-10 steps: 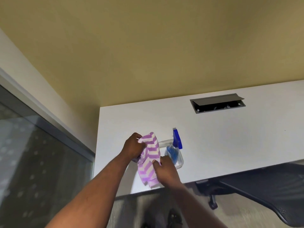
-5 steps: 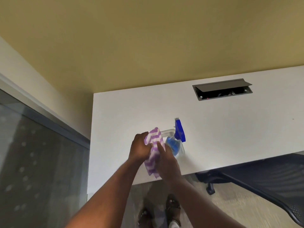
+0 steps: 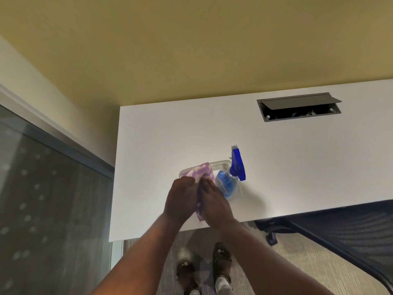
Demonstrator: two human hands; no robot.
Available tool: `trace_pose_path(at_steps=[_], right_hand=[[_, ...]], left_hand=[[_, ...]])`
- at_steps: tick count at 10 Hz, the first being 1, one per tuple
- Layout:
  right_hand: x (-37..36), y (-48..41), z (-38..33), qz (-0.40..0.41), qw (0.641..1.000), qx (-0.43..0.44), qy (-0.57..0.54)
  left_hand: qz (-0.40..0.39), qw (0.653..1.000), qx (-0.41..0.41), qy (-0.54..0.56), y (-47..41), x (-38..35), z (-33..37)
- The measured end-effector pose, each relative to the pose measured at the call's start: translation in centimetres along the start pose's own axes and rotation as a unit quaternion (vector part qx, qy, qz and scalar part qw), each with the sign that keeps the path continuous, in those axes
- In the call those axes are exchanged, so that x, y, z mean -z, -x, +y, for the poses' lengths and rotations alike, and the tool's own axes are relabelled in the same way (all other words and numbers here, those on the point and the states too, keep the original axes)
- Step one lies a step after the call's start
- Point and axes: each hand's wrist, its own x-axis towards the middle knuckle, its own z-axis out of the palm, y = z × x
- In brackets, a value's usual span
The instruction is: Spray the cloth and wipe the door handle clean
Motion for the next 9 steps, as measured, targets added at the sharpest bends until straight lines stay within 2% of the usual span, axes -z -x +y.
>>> trace_pose_path(at_steps=[1,2,4,6,8,9], right_hand=[[-0.4,-0.6,0.4,-0.026,0.997,0.018,0.065],[-0.5,-1.8,0.8,-0.071,0.995,0.012,0.069],[-1.0,-3.4,1.3,-0.152,0.984,-0.007,0.097],[-0.7,-4.2,1.5,-0.198,0.973,0.019,0.120],[0.1,-2.0,0.4,-0.074,0.986,0.042,0.144],[1.0,-1.5,-0.8,-0.022,0.994,0.017,0.105]], left_hand=[[-0.072,0.997,0.021,-0.017,0.9,-1.4,0.3],[-0.134,0.987,0.052,-0.072,1.3,-2.1,0.2],[-0.165,0.979,0.032,-0.116,0.8,-2.2,-0.1],[-0.191,0.976,0.046,-0.097,0.9,-1.8,0.4],[-0.142,0.983,0.080,-0.083,1.9,0.2,0.2],[-0.120,0.982,0.117,-0.082,2.2,1.7,0.0]])
